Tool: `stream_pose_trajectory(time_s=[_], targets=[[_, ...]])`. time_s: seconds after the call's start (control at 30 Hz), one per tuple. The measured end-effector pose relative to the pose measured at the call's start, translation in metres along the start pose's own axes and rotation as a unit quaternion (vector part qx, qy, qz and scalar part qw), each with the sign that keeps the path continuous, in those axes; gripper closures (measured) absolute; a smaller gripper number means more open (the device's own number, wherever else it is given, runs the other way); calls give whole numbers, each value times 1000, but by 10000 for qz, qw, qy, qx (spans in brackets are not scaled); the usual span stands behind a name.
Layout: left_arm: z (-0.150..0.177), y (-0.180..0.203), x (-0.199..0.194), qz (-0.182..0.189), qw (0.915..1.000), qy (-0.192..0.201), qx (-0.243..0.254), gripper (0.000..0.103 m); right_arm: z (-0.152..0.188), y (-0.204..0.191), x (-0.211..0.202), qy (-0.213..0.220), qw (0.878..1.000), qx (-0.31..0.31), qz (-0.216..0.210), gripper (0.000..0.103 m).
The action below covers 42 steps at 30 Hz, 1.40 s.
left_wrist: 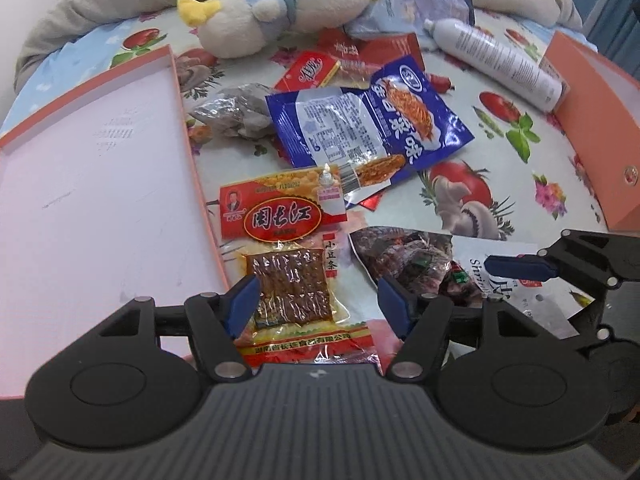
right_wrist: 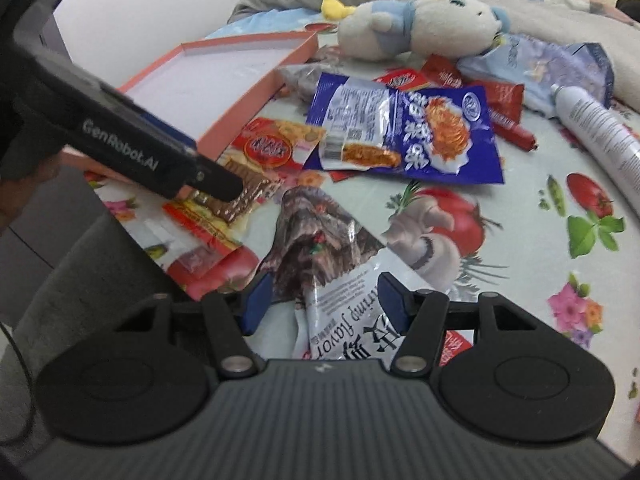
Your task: Organize snacks
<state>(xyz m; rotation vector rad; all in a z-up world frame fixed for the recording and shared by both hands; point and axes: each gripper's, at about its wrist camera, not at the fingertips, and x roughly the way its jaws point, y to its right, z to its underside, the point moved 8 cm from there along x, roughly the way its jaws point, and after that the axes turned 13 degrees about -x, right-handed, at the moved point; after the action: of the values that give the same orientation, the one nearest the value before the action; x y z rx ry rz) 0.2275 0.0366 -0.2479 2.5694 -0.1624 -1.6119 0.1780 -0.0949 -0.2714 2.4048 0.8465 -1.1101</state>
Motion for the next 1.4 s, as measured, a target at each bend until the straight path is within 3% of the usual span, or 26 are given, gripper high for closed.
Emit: stream_pose_trajectory(time_s=[0.07, 0.13, 0.4, 0.7, 0.9, 1.1, 1.17, 1.3, 1.4], targets=[[1, 2, 4, -19, 10000, -82, 35, 32, 5, 3, 1, -37, 9999, 10, 131, 66], [3, 5, 6, -44, 9999, -105, 110, 32, 5, 6, -5, 54, 9998, 17, 213, 78], [6, 17, 23, -372, 9979, -146, 505, 32, 20, 39, -21, -8, 9970, 317, 705, 82], [7, 22, 48, -923, 9930, -303, 679, 32, 32, 60, -30, 112, 9939, 727, 818, 82], [1, 8, 52, -954, 9950, -295, -72, 33, 36, 64, -30, 167, 9933, 833, 780, 82], [-2, 3, 50, -1072, 9939, -54, -245, 46, 40, 69, -30, 256, 9915, 1085, 675, 82], [-2, 3, 48, -1113, 9934, 15, -270, 64, 40, 70, -30, 280, 9913, 1104, 660, 82], [-3, 2, 48, -1144, 9928, 58, -361, 65, 41, 73, -32, 327, 9907, 1159, 639, 82], [-3, 6, 47, -1130, 9930, 62, -336, 74, 43, 76, -35, 365, 9898, 1219, 639, 82]])
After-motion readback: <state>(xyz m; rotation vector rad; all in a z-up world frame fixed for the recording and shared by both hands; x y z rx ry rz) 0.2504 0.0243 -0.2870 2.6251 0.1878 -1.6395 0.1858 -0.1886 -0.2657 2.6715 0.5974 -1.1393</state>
